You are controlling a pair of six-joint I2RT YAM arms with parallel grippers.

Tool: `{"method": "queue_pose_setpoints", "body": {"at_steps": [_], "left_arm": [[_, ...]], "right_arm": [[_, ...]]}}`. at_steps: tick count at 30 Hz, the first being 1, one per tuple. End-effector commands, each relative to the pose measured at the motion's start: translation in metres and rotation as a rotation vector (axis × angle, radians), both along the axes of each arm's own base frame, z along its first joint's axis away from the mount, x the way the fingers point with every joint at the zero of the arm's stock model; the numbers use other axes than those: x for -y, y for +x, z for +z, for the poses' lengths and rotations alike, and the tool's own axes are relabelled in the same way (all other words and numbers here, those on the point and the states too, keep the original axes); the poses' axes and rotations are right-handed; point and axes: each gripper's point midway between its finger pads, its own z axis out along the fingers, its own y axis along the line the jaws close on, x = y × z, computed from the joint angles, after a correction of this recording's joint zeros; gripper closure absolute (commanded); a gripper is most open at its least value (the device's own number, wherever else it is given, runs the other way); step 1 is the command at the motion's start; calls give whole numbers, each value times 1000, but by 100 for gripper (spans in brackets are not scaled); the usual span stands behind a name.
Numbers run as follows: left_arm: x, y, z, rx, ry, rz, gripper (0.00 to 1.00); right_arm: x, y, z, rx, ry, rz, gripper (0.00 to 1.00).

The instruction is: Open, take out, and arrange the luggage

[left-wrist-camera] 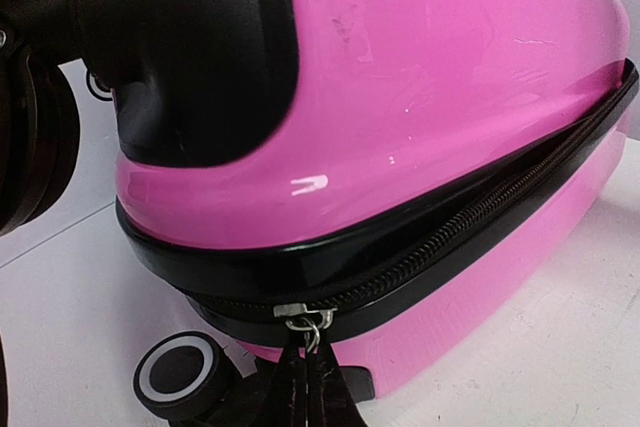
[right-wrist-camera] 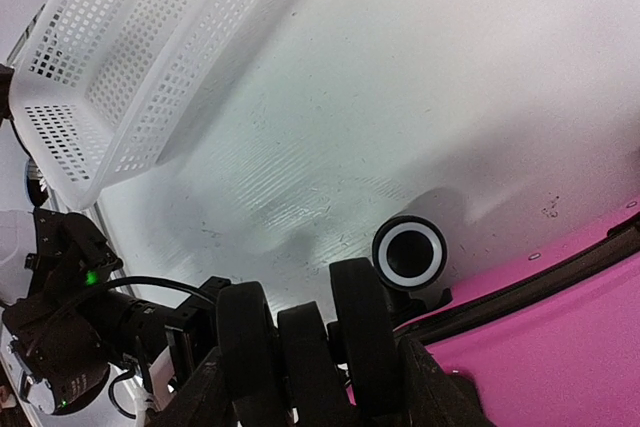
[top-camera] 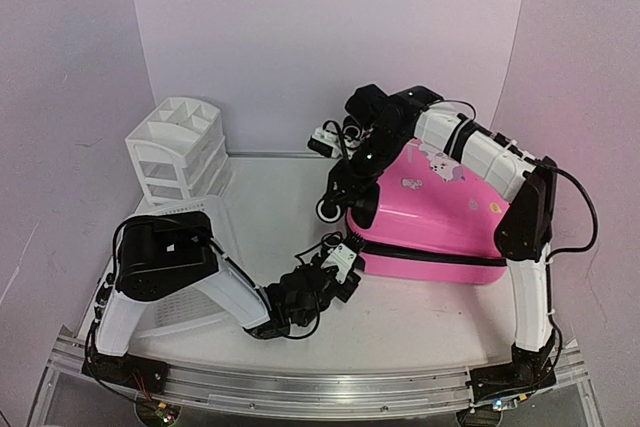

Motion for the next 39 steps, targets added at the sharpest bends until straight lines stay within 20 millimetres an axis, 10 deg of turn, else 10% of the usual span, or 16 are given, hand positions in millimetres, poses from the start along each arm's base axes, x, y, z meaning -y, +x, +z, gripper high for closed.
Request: {"method": "queue_pose_setpoints", "body": {"at_steps": [1, 18, 39], "left_arm": [[-2, 2, 33, 27, -79, -25, 100], [-50, 39, 32, -16, -67, -105, 100], [-18, 33, 33, -165, -187, -364, 100]], "right_arm": [[5, -30, 99, -110, 261, -114, 100], [34, -101, 84, -287, 304, 185, 100], [66, -154, 31, -373, 167, 283, 100]]}}
